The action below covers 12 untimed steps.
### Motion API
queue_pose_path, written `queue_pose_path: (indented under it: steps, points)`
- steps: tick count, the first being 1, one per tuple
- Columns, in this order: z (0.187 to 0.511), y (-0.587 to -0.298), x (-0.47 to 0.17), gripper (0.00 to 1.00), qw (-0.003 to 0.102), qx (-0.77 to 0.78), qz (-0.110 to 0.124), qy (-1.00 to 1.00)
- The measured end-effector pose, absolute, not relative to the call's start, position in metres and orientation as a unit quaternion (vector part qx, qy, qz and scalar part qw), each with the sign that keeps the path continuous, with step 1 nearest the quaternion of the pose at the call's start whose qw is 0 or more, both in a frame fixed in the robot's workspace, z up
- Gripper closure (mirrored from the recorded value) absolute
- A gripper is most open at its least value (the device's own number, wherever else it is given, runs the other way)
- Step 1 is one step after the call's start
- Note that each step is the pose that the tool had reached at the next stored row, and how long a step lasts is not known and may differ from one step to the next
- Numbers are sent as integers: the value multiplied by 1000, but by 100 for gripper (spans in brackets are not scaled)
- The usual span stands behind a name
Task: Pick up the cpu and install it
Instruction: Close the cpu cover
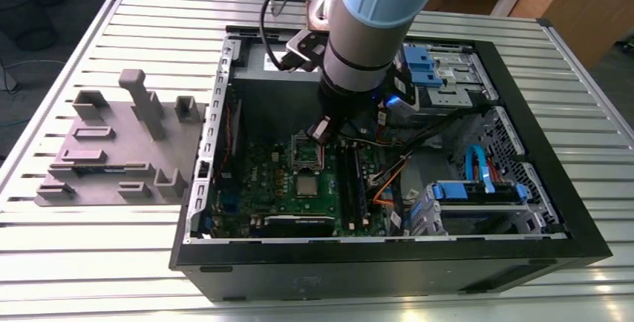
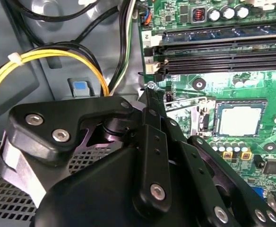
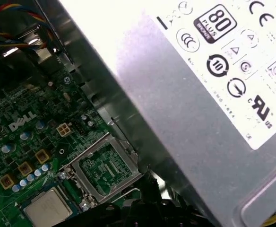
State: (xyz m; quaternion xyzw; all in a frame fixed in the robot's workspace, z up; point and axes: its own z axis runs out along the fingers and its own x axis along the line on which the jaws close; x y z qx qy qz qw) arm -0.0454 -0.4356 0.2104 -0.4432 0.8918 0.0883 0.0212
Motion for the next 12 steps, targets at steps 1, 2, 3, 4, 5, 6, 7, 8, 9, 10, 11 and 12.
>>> queue_pose_path:
  steps: [1, 2, 3, 4, 5, 6, 7, 8, 9, 10, 11, 12]
  points:
    - [210, -436, -45, 90, 21, -443, 88, 892]
    - [210, -435, -45, 90, 21, -443, 89, 892]
    - [210, -435, -44, 90, 21, -443, 89, 892]
    - [210, -435, -44, 90, 21, -443, 89, 892]
    - [210, -435, -43, 90, 21, -443, 89, 892]
    - [210, -435, -43, 90, 21, -443, 89, 892]
    - [210, -435, -42, 90, 21, -443, 89, 892]
    - [210, -434, -42, 90, 21, -443, 89, 892]
    - [210, -434, -42, 90, 21, -443, 89, 892]
    - [210, -433, -42, 90, 21, -443, 89, 892]
    - [210, -433, -42, 90, 21, -443, 89, 892]
    - [210, -432, -42, 90, 21, -443, 89, 892]
